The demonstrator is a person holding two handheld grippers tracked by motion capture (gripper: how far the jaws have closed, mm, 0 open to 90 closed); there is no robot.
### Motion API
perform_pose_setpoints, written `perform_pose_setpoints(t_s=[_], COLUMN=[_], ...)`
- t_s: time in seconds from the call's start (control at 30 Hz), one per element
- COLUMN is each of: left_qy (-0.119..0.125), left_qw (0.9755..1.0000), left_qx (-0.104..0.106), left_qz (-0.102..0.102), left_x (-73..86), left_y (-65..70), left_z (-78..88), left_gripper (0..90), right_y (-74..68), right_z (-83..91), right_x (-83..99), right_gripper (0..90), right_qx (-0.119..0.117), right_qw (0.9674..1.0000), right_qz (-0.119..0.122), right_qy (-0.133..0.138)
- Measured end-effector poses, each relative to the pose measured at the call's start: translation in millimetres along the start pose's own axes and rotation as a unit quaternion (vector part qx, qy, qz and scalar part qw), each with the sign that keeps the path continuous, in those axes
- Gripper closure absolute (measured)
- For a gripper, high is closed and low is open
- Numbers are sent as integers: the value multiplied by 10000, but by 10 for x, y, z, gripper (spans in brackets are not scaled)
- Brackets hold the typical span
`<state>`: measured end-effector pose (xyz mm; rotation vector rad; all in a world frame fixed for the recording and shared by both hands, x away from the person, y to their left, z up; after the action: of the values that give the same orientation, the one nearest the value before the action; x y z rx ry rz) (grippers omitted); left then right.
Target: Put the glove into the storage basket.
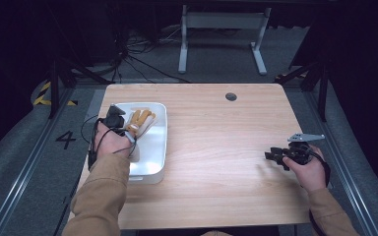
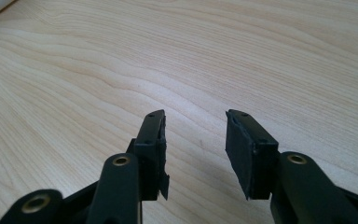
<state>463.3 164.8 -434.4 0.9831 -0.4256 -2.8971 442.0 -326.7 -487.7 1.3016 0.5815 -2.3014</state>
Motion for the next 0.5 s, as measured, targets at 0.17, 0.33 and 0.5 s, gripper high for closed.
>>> perform_pose_setpoints(t_s=[0.17,0.33,0.5], left_qy=[-55,-85,-103], left_qw=[10000,9997,9995], left_qx=[-39,15,-77], left_qz=[67,248,279], left_x=[53,79,106], left_y=[-6,-33,-66], left_z=[-124,-233,-309], left_gripper=[720,718,717], right_y=[-3,-2,6], right_z=[2,4,-1], right_x=[0,-2,13], right_gripper=[584,583,582], right_qx=[-6,-19,-18], right_qw=[10000,10000,10000], right_qz=[-5,-16,-31], right_qy=[3,18,-4])
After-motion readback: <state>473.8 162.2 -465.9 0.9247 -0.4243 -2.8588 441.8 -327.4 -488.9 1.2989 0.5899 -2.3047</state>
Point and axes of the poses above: each handheld gripper's, and its own axes: z roughly backward along the jaws, x roughly out of its underside, y roughly to its right, the point moved 8 cm from there along -z, roughly forward along the jaws, and after that the axes turned 14 degrees about y, right-handed, at the moved point
